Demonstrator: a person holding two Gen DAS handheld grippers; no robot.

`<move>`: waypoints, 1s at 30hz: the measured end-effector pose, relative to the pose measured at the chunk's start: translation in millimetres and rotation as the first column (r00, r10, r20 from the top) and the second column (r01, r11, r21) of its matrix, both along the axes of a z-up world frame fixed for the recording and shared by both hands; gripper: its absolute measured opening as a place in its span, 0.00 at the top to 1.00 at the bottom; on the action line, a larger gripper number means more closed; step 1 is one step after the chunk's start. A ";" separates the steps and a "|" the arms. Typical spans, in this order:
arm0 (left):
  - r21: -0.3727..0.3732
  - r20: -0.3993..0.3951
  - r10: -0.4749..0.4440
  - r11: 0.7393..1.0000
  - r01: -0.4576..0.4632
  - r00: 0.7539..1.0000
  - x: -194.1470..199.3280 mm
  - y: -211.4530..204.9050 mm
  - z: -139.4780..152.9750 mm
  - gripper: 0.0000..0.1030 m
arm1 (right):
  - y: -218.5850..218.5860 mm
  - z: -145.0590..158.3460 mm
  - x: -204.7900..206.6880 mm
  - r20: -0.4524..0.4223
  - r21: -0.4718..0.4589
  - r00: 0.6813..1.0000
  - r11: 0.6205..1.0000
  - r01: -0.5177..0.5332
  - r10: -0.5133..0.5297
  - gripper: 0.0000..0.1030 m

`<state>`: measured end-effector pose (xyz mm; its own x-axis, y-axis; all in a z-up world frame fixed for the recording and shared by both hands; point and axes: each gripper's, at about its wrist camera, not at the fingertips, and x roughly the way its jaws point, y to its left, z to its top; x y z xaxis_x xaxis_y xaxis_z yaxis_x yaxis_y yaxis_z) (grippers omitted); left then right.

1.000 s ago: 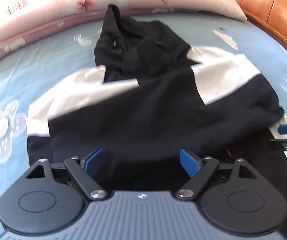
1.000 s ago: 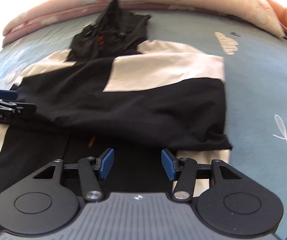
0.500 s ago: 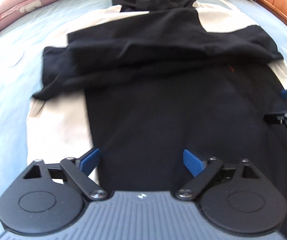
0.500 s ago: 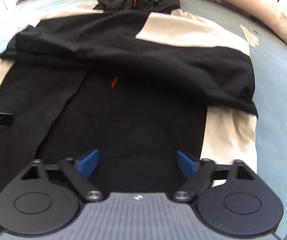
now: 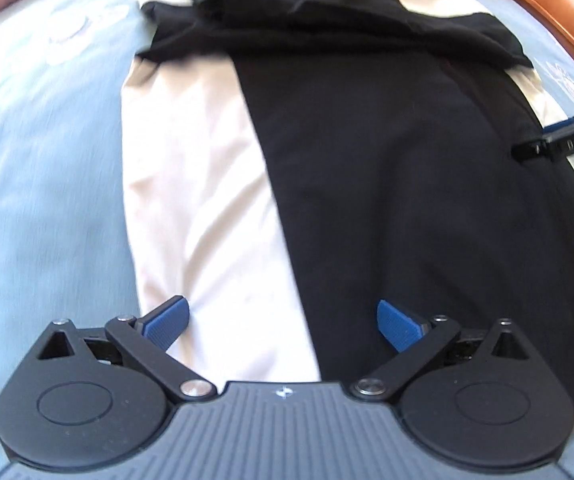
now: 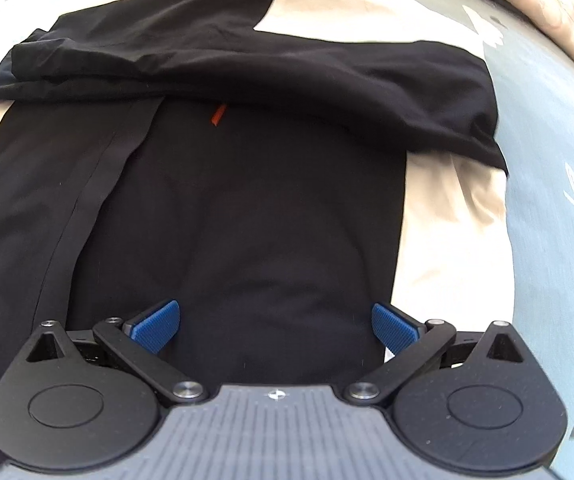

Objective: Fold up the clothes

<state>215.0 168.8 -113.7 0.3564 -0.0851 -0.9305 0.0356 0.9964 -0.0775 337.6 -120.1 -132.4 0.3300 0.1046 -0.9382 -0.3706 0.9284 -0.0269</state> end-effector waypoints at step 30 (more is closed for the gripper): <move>-0.144 0.262 -0.077 0.983 0.117 0.962 141.9 -41.6 87.8 0.42 | -35.9 123.2 155.2 0.089 0.391 0.987 0.906 -0.161 0.137 0.21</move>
<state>356.9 127.2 -26.0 0.5618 -0.2688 -0.7824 0.1704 0.9631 -0.2085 492.9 -156.0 -9.2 0.3339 0.5152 -0.7894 -0.5146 0.8012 0.3053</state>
